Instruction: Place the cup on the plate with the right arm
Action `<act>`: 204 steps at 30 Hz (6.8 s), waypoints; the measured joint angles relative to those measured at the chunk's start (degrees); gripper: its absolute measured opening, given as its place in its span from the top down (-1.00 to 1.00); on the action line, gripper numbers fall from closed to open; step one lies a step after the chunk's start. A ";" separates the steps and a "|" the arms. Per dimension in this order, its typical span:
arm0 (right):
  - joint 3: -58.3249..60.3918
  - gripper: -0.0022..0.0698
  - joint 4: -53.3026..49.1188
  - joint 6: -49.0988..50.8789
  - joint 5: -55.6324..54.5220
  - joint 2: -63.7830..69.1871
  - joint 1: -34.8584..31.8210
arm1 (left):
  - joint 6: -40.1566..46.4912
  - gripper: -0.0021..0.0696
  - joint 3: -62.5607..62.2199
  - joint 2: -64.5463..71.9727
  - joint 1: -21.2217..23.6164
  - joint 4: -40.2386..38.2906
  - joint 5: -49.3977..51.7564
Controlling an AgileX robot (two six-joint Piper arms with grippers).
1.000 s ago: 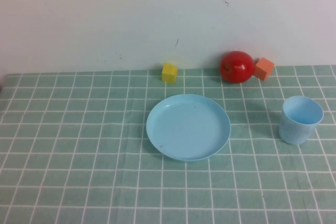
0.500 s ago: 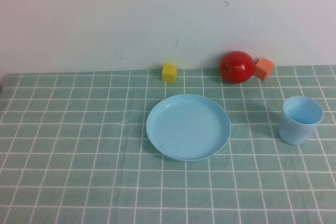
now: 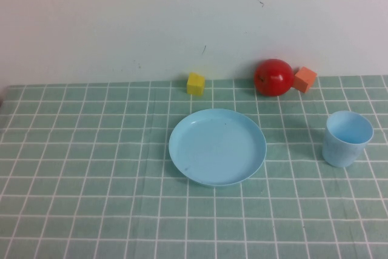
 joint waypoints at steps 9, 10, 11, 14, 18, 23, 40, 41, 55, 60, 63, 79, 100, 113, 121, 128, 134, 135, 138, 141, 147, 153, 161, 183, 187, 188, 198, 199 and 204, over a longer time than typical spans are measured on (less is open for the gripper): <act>0.00 0.95 0.00 0.00 0.00 0.00 0.00 | 0.00 0.95 0.00 0.00 0.00 0.00 0.00; 0.00 0.95 0.00 0.00 0.00 0.00 0.00 | 0.00 0.95 0.00 0.00 0.00 0.00 0.00; 0.00 0.95 0.00 0.00 0.00 0.00 0.00 | 0.00 0.95 0.00 0.00 0.00 0.00 0.00; 0.00 0.95 0.00 0.00 0.00 0.00 0.00 | 0.00 0.95 0.00 0.00 0.00 0.00 0.00; 0.00 0.95 0.00 0.00 0.00 0.00 0.00 | 0.00 0.95 0.00 0.00 0.00 0.00 0.00; 0.00 0.95 0.00 0.00 0.00 0.00 0.00 | 0.00 0.95 0.00 0.00 0.00 0.00 0.00; 0.22 0.95 -0.32 0.00 -2.10 0.00 0.00 | 0.00 0.95 0.00 0.00 0.00 0.00 0.00; 0.22 0.95 -0.32 0.00 -3.17 0.00 0.00 | 0.00 0.95 0.00 0.00 0.00 0.00 0.00; 0.22 0.95 -5.55 -5.09 -30.81 0.00 0.00 | 0.00 0.95 0.00 0.00 0.00 0.00 0.00; 0.22 0.95 -5.90 -4.26 -37.50 0.00 0.00 | 0.00 0.95 0.00 0.00 0.00 0.00 0.00; 0.22 0.95 -5.79 -2.43 -41.46 0.00 0.00 | 0.00 0.95 0.00 0.00 0.00 0.00 0.00; -7.68 0.95 -4.91 0.18 -51.20 0.00 0.00 | 0.00 0.95 0.00 0.00 0.00 0.00 0.00; -52.34 0.95 4.23 -6.25 12.55 29.67 0.00 | 0.00 0.95 0.00 0.00 0.00 0.00 0.00; -58.00 0.83 33.92 -38.26 27.55 68.17 0.10 | 0.00 0.95 0.00 0.00 0.00 0.00 0.00; -61.77 -0.27 35.00 -41.63 22.82 84.95 0.10 | 0.00 0.95 0.00 0.00 0.00 0.00 0.00; -73.50 -0.46 35.45 -41.72 22.17 98.40 0.10 | 0.00 0.95 0.00 0.00 0.00 0.00 0.00; -81.82 -0.47 34.15 -41.72 25.22 108.81 0.20 | 0.00 0.95 0.00 0.00 0.00 0.00 0.00; -83.04 -0.47 33.71 -41.72 26.20 110.56 0.20 | 0.00 0.95 0.00 0.00 0.00 0.00 0.00; -86.28 -0.43 32.72 -41.72 29.56 114.87 0.20 | 0.00 0.95 0.00 0.00 0.00 0.00 0.00; -88.47 -0.20 32.22 -41.72 32.40 118.05 0.20 | 0.00 0.95 0.00 0.00 0.00 0.00 0.00; -91.02 0.73 31.24 -41.72 36.58 119.96 0.71 | 0.00 0.95 0.00 0.00 0.00 0.00 0.00; -97.79 0.88 30.03 -40.52 42.46 119.96 4.95 | 0.00 0.95 0.00 0.00 0.00 0.00 0.00; -108.28 0.88 29.68 -38.82 40.07 119.96 19.47 | 0.00 0.95 0.00 0.00 0.00 0.00 0.00; -110.65 0.51 20.63 -35.91 27.73 129.65 30.12 | 0.00 0.95 0.00 0.00 0.00 0.00 0.00; -113.75 0.12 21.15 -33.66 30.66 129.88 30.12 | 0.00 0.95 0.00 0.00 0.00 0.00 0.00; -115.24 0.07 21.15 -33.56 32.15 129.88 30.12 | 0.00 0.95 0.00 0.00 0.00 0.00 0.00; -131.40 0.26 19.62 -29.16 46.08 125.46 29.63 | 0.00 0.95 0.00 0.00 0.00 0.00 0.00; -131.63 0.38 19.31 -29.86 46.81 123.79 29.53 | 0.00 0.95 0.00 0.00 0.00 0.00 0.00; -131.75 0.85 18.66 -33.62 49.55 114.84 29.53 | 0.00 0.95 0.00 0.00 0.00 0.00 0.00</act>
